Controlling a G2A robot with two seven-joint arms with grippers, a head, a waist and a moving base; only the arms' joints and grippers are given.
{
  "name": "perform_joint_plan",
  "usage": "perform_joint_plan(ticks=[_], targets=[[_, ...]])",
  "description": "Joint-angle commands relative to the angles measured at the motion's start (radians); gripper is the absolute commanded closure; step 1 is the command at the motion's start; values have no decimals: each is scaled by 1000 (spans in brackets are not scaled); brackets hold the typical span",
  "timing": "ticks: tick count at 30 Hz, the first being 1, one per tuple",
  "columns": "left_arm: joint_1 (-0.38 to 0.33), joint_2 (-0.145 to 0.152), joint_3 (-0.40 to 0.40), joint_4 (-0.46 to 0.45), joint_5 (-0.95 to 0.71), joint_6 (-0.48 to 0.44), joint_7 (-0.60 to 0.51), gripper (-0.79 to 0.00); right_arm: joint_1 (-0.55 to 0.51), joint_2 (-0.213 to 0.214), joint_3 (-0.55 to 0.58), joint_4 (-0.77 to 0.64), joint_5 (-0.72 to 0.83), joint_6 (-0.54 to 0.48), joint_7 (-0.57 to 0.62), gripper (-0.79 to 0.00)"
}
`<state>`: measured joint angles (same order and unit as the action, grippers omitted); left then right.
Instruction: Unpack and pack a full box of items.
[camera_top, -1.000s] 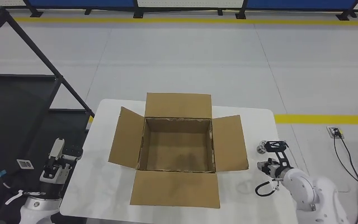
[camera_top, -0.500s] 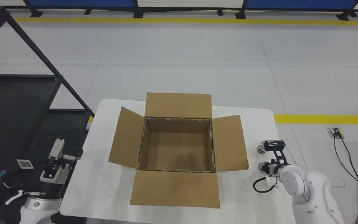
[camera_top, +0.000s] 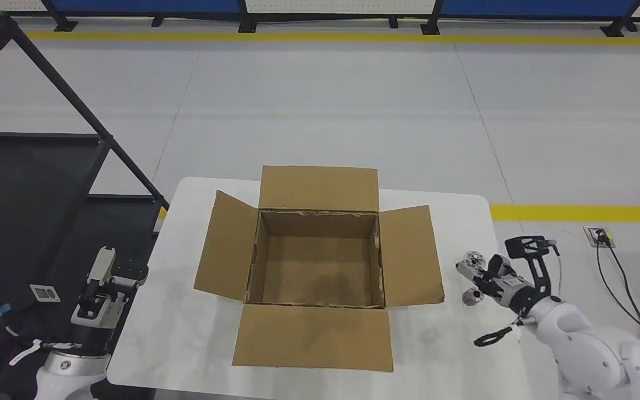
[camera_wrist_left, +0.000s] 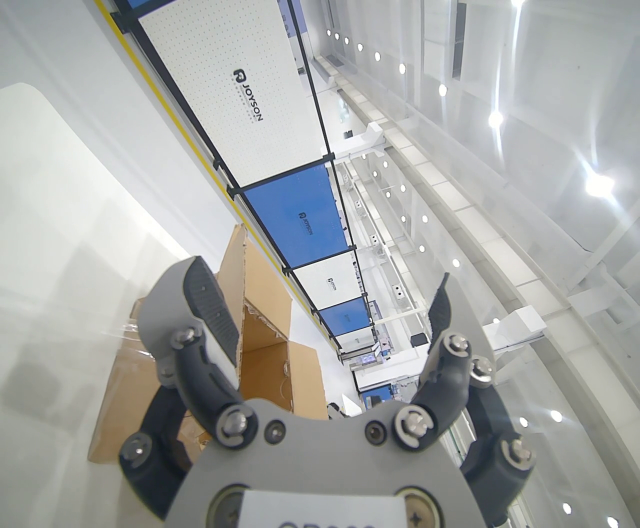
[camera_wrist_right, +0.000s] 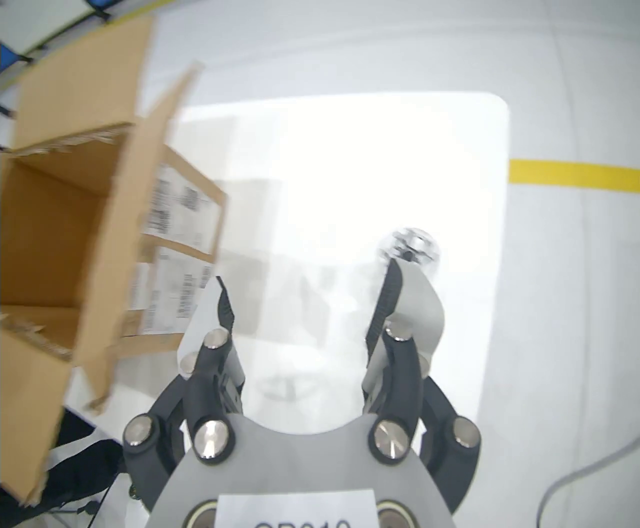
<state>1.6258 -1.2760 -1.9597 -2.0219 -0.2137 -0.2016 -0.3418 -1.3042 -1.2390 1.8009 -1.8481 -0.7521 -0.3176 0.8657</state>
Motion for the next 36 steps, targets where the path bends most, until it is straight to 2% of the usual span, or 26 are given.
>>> perform_joint_plan(ticks=[1, 3, 6, 11, 19, 22, 29, 33, 36], targets=[[0, 0, 0, 0, 1, 0, 0, -785, 44, 7, -13, 60, 164, -138, 54, -785], [7, 1, -5, 10, 17, -16, -8, -785, 115, 14, -47, 146, 265, -201, 137, -785], [16, 3, -16, 29, 34, -33, -13, -785, 242, 23, -104, 273, 326, -214, 232, -785], [14, 4, -27, 47, 34, -34, 6, -785, 345, 31, -157, 374, 360, -264, 235, -785], [11, 6, -23, 45, 40, -27, 17, -785, 380, 50, -194, 407, 454, -329, 290, -785], [11, 7, -15, 43, 46, -25, 20, -785, 394, 58, -225, 410, 454, -306, 331, -785], [11, 7, -6, 40, 54, -27, 29, -785, 411, 78, -293, 418, 469, -306, 331, -785], [14, 8, -5, 34, 56, -29, 30, -785, 407, 88, -287, 393, 393, -264, 288, -785], [17, 8, -5, 29, 55, -31, 32, -785, 362, 105, -227, 311, 313, -231, 273, -785]])
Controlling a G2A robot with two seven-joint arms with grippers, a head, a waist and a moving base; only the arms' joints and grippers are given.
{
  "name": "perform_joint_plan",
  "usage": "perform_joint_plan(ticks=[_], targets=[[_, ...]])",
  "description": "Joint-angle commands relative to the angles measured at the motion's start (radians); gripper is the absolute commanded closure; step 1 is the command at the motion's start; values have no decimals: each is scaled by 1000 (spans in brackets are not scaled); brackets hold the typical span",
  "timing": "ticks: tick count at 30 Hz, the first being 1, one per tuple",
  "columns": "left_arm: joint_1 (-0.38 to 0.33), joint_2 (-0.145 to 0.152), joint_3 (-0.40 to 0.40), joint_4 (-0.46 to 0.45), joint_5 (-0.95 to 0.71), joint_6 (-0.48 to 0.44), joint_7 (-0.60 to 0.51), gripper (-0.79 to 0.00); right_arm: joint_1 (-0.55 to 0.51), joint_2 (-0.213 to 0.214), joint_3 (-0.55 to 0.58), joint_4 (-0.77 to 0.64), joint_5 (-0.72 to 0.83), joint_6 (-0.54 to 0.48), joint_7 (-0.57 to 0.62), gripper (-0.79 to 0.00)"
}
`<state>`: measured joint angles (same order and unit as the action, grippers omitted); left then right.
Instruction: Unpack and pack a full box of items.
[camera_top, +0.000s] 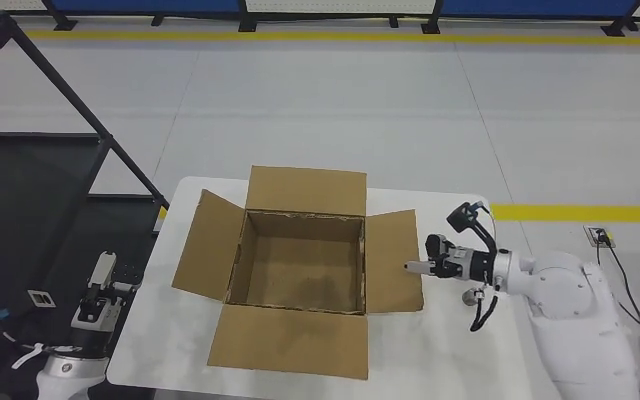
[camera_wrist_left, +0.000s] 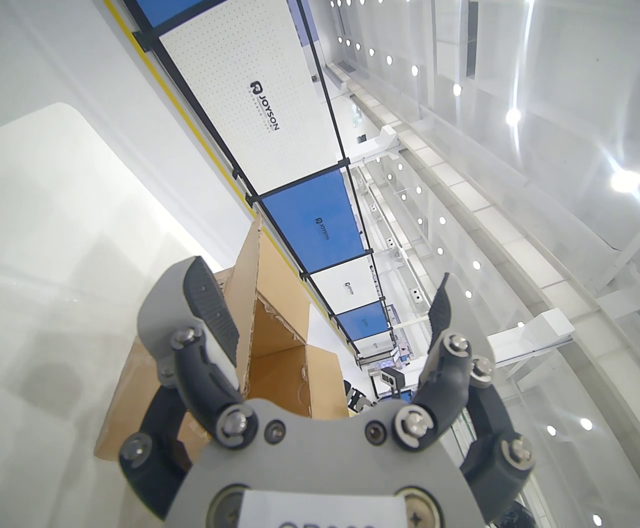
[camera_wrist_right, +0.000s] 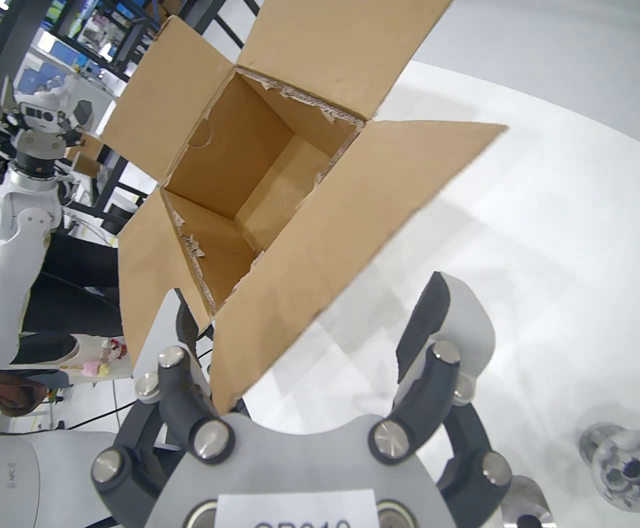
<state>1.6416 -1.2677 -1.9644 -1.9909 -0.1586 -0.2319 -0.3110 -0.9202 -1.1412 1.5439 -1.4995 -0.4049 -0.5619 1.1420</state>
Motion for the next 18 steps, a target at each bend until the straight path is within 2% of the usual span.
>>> perform_joint_plan(ticks=[1, 5, 18], targets=[[2, 0, 0, -3, -1, 0, 1, -785, -51, 14, 62, -82, -64, 24, -7, -785], [1, 1, -1, -8, -1, -1, 0, -785, -207, 39, 189, -295, -199, 75, 36, -785], [-3, 2, -3, -15, -4, 2, 0, -785, -207, 39, 189, -295, -199, 75, 36, -785]])
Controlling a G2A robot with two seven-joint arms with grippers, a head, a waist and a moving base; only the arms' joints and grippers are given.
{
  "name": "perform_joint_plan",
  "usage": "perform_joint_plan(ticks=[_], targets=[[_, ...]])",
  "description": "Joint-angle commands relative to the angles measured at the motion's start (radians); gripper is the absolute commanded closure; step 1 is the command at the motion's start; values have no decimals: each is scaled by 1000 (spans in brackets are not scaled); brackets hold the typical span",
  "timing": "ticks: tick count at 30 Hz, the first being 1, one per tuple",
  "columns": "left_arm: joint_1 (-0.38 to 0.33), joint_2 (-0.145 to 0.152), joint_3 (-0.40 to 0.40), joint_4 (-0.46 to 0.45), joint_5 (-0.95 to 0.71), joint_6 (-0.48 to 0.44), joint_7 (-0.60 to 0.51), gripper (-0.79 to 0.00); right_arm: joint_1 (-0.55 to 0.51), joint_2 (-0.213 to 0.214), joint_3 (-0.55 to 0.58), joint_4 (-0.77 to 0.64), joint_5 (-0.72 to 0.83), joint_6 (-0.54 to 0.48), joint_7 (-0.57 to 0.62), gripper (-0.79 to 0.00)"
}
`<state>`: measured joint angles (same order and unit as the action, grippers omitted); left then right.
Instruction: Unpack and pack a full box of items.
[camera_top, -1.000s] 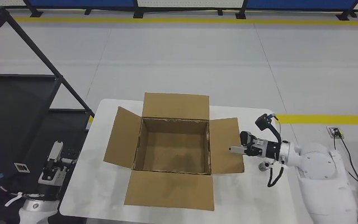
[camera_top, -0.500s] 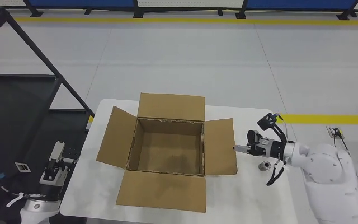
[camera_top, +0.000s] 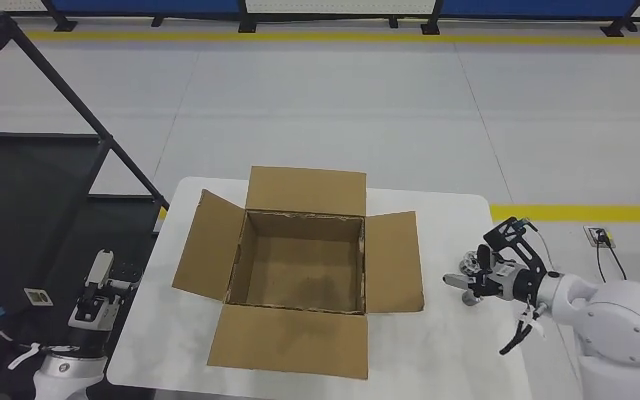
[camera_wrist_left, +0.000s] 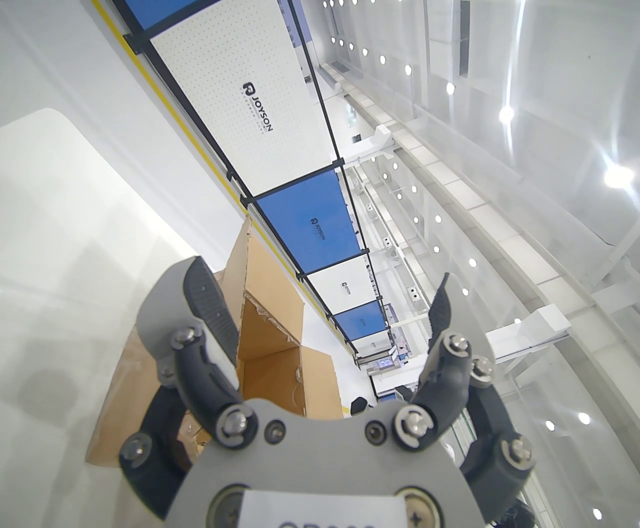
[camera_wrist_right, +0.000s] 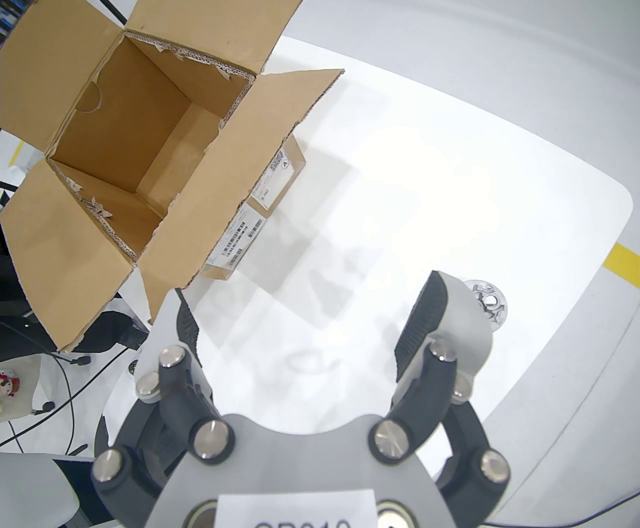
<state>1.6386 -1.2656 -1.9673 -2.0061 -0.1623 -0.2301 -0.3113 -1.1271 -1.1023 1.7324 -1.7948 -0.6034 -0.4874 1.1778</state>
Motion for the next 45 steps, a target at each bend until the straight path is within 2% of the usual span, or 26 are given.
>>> perform_joint_plan(ticks=[1, 3, 6, 11, 15, 22, 24, 25, 26, 32, 35, 36, 41, 45], targets=[[0, 0, 0, 0, 0, 0, 0, -785, -6, 0, -1, 6, -4, 1, -12, -785], [0, 0, 0, 0, 0, 0, 0, -785, -14, 5, 0, 38, -35, -41, -45, -785], [0, 0, 0, 0, 0, 0, 0, -785, -31, 13, -3, 61, -264, -33, -121, -785], [0, 0, 0, 0, 0, 0, 0, -785, -63, 22, -26, 133, -445, -59, -220, -785], [0, 0, 0, 0, 0, 0, 0, -785, -34, 22, -69, 232, -496, -3, -239, -785], [0, 0, 0, 0, 0, 0, 0, -785, 48, 25, -126, 399, -482, -32, -228, -785], [0, 0, 0, 0, 0, 0, 0, -785, 67, 27, -135, 430, -479, -35, -213, -711], [0, 0, 0, 0, 0, 0, 0, -785, 74, 28, -141, 442, -475, -39, -207, -529], [0, 0, 0, 0, 0, 0, 0, -785, 80, 29, -146, 452, -472, -46, -202, -391], [0, 0, 0, 0, 0, 0, 0, -785, 123, 31, -185, 512, -472, -46, -180, -308], [0, 0, 0, 0, 0, 0, 0, -785, 139, 33, -198, 531, -465, -53, -183, -126], [0, 0, 0, 0, 0, 0, 0, -785, 142, 34, -197, 531, -458, -61, -187, 0], [0, 0, 0, 0, 0, 0, 0, -785, 125, 48, -150, 443, -404, -113, -200, 0], [0, 0, 0, 0, 0, 0, 0, -785, 55, 66, -44, 200, -299, -137, -193, 0]])
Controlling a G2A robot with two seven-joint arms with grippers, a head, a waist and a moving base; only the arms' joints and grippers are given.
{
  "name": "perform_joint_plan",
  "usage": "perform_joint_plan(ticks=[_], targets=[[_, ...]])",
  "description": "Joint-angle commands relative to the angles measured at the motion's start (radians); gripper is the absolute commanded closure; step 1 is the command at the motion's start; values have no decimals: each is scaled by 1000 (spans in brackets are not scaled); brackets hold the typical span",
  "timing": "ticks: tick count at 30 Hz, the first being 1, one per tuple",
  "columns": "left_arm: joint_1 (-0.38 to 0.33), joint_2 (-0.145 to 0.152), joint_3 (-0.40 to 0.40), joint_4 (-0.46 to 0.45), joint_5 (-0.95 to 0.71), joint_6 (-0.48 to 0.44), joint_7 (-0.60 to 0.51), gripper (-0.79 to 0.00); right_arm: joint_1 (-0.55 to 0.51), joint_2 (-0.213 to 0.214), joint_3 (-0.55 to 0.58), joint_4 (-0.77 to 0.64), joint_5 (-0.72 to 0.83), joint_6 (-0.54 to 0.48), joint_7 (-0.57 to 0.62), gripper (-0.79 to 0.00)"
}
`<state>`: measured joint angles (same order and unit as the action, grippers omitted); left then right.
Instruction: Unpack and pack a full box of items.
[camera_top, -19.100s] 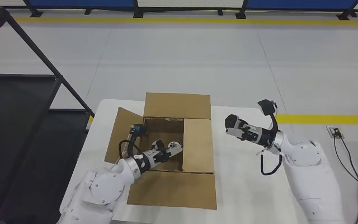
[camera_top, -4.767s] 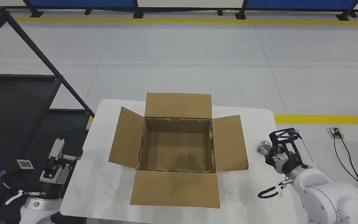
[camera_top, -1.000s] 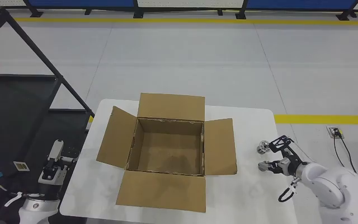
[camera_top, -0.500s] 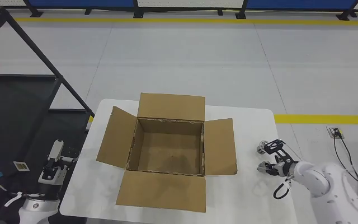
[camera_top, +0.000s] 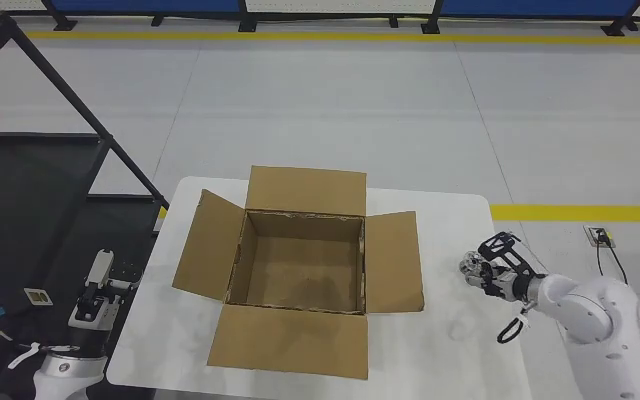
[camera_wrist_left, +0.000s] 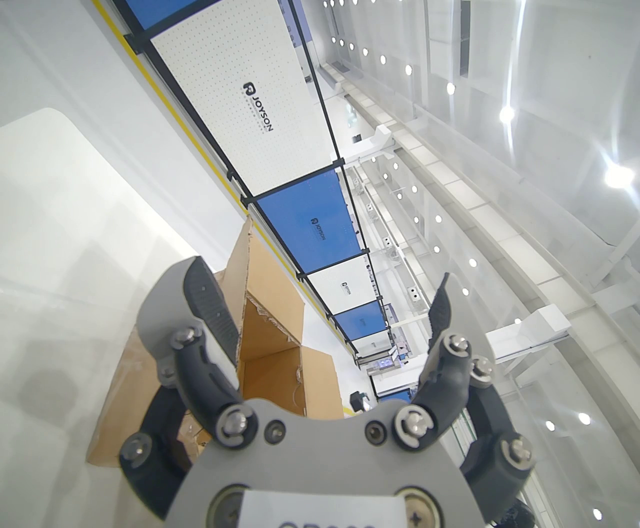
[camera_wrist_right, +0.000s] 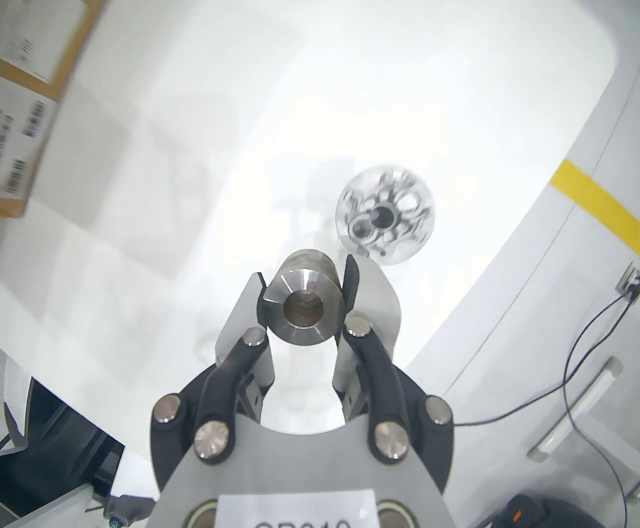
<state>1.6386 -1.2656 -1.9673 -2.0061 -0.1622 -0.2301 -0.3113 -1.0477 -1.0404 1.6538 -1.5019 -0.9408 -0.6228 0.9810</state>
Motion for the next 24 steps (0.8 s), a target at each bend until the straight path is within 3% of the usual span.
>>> perform_joint_plan(ticks=[1, 6, 11, 17, 24], targets=[[0, 0, 0, 0, 0, 0, 0, -785, -46, 7, 62, -168, 76, 5, 9, 0], [0, 0, 0, 0, 0, 0, 0, -785, -88, 14, 71, -488, 201, 79, 65, 0], [0, 0, 0, 0, 0, 0, 0, -785, 26, 7, -159, -567, 175, 145, 125, 0], [0, 0, 0, 0, 0, 0, 0, -785, 334, -49, -584, -373, 107, 239, 168, 0], [0, 0, 0, 0, 0, 0, 0, -785, 665, -197, -1016, -1, 92, 373, 132, 0]])
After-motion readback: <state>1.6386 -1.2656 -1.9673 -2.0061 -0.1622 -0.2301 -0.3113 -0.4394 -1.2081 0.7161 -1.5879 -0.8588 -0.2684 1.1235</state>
